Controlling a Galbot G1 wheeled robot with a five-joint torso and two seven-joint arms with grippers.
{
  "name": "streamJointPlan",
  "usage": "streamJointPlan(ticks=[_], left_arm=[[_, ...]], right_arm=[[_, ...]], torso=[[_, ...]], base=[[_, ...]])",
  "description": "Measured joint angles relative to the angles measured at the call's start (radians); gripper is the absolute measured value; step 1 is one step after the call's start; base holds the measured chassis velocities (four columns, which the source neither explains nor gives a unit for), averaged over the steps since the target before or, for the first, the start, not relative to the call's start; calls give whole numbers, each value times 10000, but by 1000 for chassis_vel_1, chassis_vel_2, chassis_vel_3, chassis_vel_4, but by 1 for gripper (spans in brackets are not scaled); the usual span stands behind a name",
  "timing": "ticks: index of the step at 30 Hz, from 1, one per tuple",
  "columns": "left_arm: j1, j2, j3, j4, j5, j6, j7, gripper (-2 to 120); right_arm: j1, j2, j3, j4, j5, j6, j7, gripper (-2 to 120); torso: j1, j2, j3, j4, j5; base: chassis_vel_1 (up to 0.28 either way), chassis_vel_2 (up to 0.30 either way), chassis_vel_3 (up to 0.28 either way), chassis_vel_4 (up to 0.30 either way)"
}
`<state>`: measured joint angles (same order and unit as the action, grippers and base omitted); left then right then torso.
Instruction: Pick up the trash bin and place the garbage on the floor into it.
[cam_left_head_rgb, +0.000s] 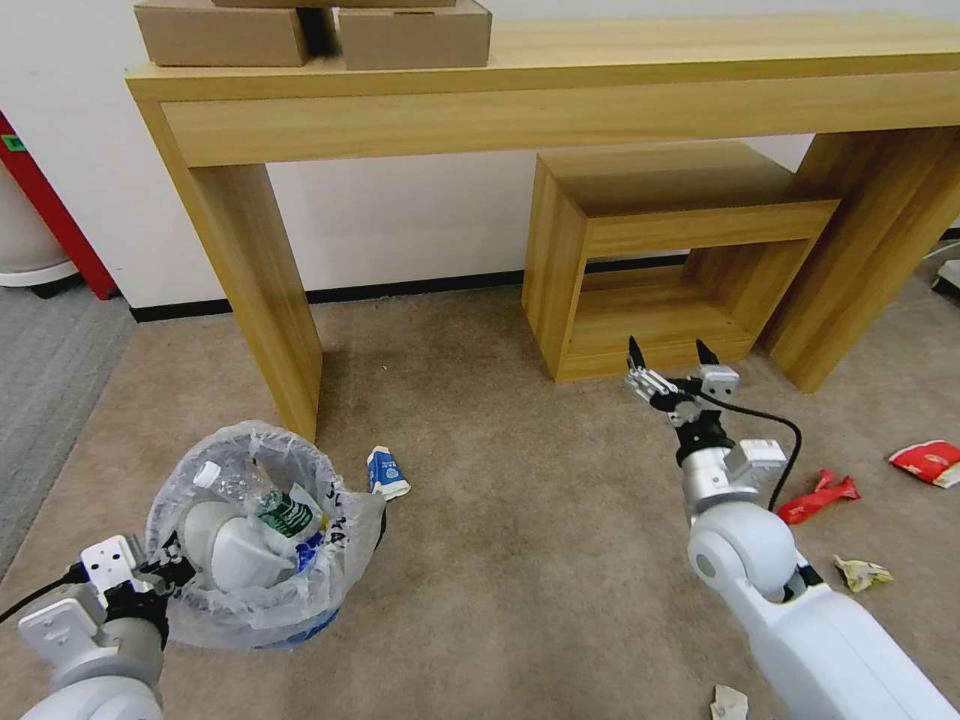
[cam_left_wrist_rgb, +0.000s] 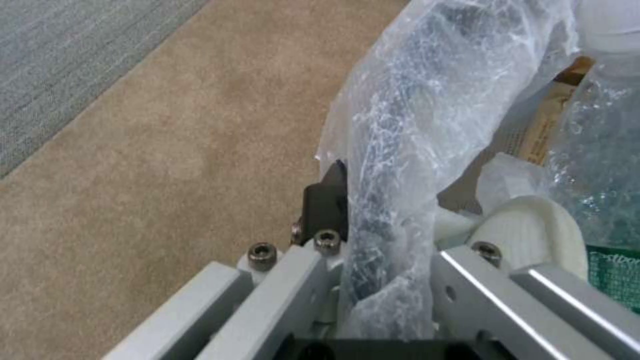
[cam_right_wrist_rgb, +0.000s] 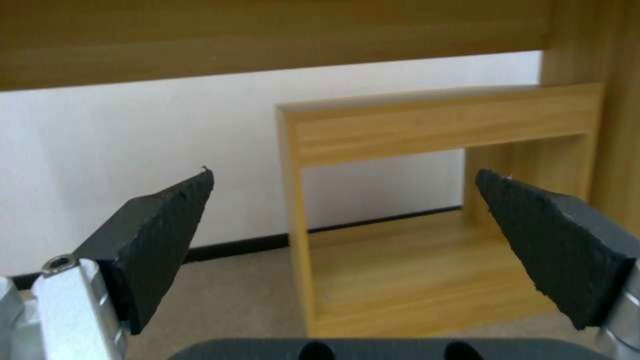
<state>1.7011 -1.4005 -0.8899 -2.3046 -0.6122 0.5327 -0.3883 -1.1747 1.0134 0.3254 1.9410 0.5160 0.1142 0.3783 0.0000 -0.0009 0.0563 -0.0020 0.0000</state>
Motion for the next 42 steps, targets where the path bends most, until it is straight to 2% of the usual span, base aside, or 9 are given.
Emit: streamJointPlan(ticks=[6, 19, 22, 34, 42], left_arm=[[24, 8, 2, -41, -8, 0, 10, 1], [-83, 133, 36, 88, -106, 12, 21, 1], [-120, 154, 75, 125, -109, 8, 41, 1], [-45, 259, 123, 90, -145, 2, 65, 1], [-38, 384, 77, 23, -288, 19, 49, 1]], right_arm=[[-410, 196, 427, 35, -167, 119, 12, 100], [-1195, 767, 1118, 114, -560, -276, 556, 100], [-1495, 1153, 1379, 117, -726, -169, 558, 100], [-1743, 1691, 1514, 218, -1034, -138, 625, 100], [-1818, 1767, 1518, 273, -1136, -155, 630, 100]], torso=[[0, 0, 1, 0, 1], [0, 0, 1, 0, 0], [0, 0, 1, 0, 0], [0, 0, 1, 0, -1], [0, 0, 1, 0, -1]], base=[[0, 0, 0, 0], [0, 0, 0, 0], [0, 0, 0, 0], [0, 0, 0, 0], [0, 0, 0, 0]])
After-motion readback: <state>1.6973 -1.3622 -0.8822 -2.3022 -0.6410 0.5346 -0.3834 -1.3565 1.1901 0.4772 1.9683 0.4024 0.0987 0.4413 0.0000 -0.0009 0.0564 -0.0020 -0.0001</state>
